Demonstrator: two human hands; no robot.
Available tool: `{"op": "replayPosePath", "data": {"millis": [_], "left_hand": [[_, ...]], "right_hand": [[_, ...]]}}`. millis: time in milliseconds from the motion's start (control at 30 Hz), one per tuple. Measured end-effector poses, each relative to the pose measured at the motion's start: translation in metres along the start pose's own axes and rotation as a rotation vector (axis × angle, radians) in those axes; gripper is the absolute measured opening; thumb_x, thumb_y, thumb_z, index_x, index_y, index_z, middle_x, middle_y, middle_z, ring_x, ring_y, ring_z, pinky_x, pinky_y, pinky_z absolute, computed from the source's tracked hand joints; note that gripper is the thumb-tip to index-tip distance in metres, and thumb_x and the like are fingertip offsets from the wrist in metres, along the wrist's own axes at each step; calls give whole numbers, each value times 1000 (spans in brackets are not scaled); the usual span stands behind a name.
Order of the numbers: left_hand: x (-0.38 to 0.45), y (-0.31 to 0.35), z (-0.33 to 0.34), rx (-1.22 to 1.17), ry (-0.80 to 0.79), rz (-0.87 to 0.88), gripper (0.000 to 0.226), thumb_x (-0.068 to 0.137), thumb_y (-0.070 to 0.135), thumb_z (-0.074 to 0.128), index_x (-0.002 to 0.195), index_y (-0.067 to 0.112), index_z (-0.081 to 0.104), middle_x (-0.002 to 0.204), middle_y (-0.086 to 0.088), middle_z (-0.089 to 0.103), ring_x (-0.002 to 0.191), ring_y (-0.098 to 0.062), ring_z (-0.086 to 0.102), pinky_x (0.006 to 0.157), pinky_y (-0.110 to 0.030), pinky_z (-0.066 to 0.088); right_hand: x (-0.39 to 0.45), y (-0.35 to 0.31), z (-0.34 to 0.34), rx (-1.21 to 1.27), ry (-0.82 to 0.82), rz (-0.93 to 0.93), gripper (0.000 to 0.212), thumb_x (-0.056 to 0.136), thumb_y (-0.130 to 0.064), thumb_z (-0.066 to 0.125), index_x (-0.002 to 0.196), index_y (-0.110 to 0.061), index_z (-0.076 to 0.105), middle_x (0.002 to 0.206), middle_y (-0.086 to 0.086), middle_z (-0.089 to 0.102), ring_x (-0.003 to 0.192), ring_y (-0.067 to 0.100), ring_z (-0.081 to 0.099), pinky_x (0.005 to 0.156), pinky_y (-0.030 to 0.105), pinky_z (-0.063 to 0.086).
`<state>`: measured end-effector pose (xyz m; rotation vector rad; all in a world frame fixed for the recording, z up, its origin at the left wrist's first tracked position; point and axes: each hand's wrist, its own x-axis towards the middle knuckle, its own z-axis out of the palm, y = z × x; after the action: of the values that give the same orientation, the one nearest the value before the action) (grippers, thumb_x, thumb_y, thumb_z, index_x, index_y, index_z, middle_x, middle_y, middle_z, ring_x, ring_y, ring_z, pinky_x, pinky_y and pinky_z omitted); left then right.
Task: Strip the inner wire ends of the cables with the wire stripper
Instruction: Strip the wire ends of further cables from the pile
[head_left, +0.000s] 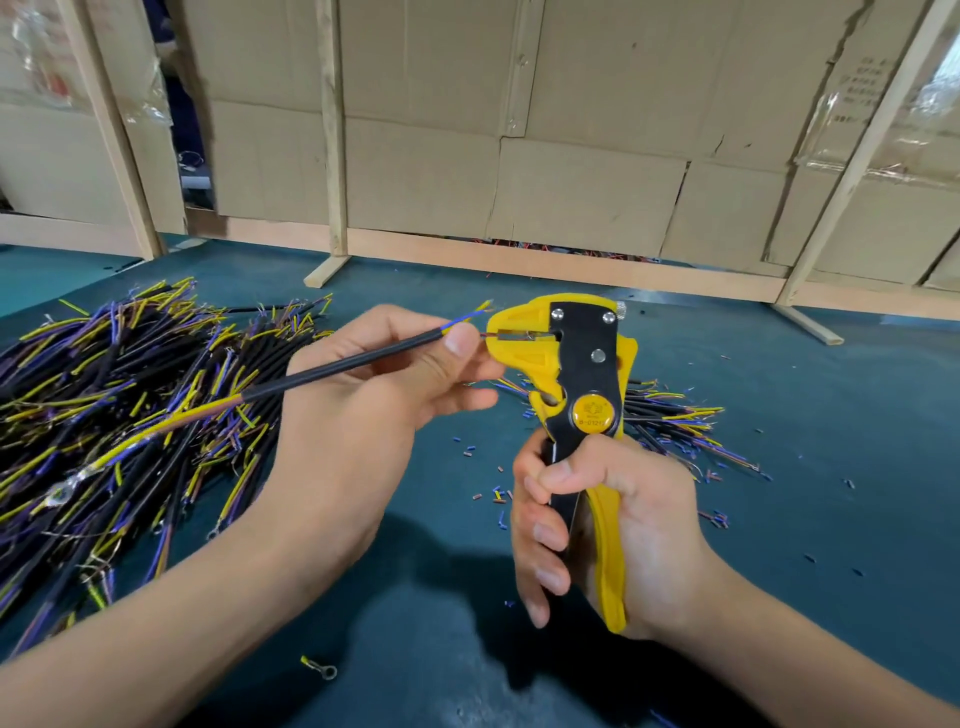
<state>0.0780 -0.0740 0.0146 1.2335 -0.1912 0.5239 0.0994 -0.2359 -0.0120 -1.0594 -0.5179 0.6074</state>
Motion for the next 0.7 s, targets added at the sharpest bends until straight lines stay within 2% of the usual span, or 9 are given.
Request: {"op": "replayPosePath", "data": {"millis": [100, 200, 367, 500, 600, 700], "left_hand": [[1, 3, -2, 21, 16, 26, 13, 90, 14, 66, 86, 2, 65, 84, -16, 74, 76, -30, 71, 56, -28, 52], [3, 6, -5, 56, -11, 25, 12, 90, 15, 68, 86, 4, 65, 90, -16, 76, 76, -29, 70, 52, -27, 48], [5, 6, -4, 6, -31, 15, 13, 86, 17, 67, 86, 4, 66, 92, -16, 75, 82, -27, 71, 56, -27, 50], [6, 6, -5, -117, -41, -35, 13, 83, 14, 66, 86, 1, 65, 89, -14, 73, 78, -22, 68, 58, -26, 51], [6, 5, -6, -166, -61, -63, 14, 83, 13, 63, 88, 0, 64, 89, -14, 72, 76, -21, 66, 58, -26, 50], [4, 2, -5, -188, -95, -48, 12, 85, 12, 64, 88, 1, 64, 89, -15, 72, 76, -22, 66, 60, -27, 50]], "right_hand": [[0, -1, 0, 11, -3, -1, 17, 62, -20, 59, 66, -10, 46, 54, 9, 39, 37, 21, 39, 45, 31, 48], [-1, -1, -3, 21, 11, 5, 17, 63, -20, 58, 67, -10, 46, 55, 9, 39, 37, 21, 39, 45, 32, 49], [2, 4, -4, 50, -50, -12, 14, 70, -17, 60, 73, -8, 49, 60, 12, 43, 46, 25, 46, 55, 42, 54], [6, 4, -8, 100, -98, -117, 12, 80, -12, 62, 82, -6, 52, 68, 14, 48, 59, 30, 52, 68, 53, 55], [11, -1, -15, 121, -90, -150, 25, 74, -16, 77, 80, -5, 56, 68, 15, 51, 59, 30, 55, 66, 54, 56], [15, -5, -17, 115, -42, -140, 16, 72, -14, 72, 75, -5, 59, 65, 15, 52, 56, 31, 56, 61, 53, 57]]}}
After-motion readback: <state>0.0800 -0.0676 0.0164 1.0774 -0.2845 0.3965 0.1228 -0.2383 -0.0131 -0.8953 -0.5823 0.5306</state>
